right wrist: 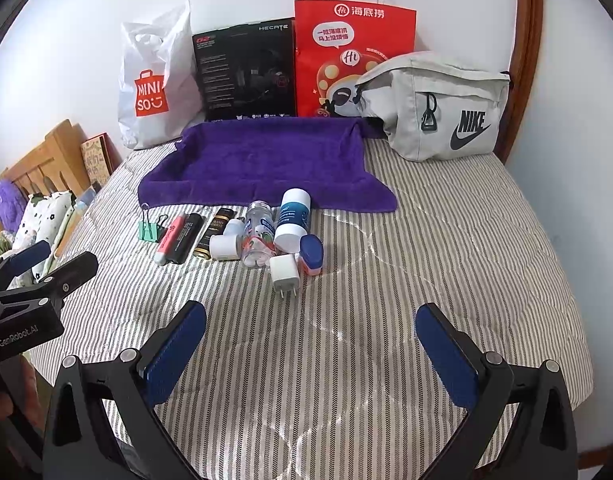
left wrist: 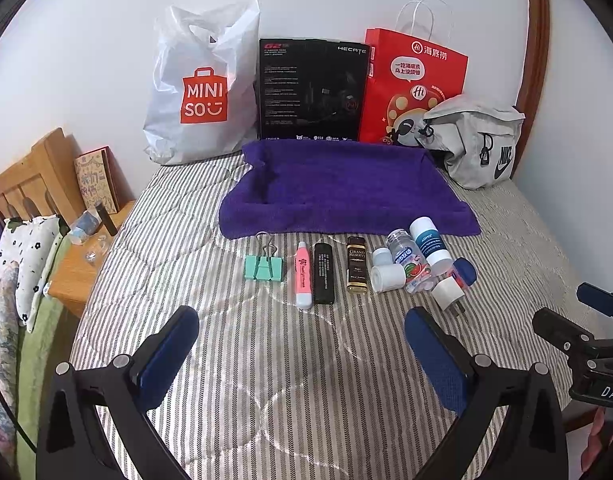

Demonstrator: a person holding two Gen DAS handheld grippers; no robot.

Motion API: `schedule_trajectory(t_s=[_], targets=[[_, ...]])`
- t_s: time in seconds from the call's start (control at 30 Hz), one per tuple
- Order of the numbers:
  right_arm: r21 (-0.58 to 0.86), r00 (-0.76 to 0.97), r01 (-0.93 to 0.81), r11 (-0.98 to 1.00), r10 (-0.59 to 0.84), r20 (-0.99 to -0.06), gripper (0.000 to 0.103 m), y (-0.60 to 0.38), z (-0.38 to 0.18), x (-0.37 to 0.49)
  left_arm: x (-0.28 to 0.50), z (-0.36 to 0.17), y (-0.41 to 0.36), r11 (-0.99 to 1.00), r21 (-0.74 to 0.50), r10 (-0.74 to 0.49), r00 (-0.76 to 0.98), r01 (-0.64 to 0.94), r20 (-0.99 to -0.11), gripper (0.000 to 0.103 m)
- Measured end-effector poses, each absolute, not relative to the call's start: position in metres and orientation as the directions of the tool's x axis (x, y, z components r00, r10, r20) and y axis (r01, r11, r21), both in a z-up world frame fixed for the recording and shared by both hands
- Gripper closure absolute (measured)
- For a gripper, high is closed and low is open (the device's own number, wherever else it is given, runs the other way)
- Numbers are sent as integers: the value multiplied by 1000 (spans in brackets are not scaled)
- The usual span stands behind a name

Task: Organize rigid objects

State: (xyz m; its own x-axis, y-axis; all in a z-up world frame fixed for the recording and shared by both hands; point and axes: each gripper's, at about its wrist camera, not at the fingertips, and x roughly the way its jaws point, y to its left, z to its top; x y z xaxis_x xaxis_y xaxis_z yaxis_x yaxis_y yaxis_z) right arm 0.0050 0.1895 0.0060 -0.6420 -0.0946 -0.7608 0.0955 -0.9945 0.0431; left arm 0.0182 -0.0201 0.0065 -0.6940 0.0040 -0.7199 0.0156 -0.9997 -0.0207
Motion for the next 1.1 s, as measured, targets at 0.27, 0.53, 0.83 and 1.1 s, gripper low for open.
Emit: schedule_trajectory(t_s=[0.27,0.53,0.83,1.1], targets=[[65,-620,83,-994,-103,-777,0,199,-7,-8,5,1,-26,-999,26,-45,-685,38,-727,0],[90,-601,86,-992,-124,-790,0,214,-33,-36,-18,-19,-43,-998,38,-67,-664,58,-745,0],[90,-570,138,-986,-153,-807,8,224,-74,-76,-50,-59,-56,-997,52,-76,-618,57,-783,0],[129,-539,169,-977,-201,-818,20,225,-95,-99,-68,-88,-64,-998,49,-61,-582,37,-811,0]])
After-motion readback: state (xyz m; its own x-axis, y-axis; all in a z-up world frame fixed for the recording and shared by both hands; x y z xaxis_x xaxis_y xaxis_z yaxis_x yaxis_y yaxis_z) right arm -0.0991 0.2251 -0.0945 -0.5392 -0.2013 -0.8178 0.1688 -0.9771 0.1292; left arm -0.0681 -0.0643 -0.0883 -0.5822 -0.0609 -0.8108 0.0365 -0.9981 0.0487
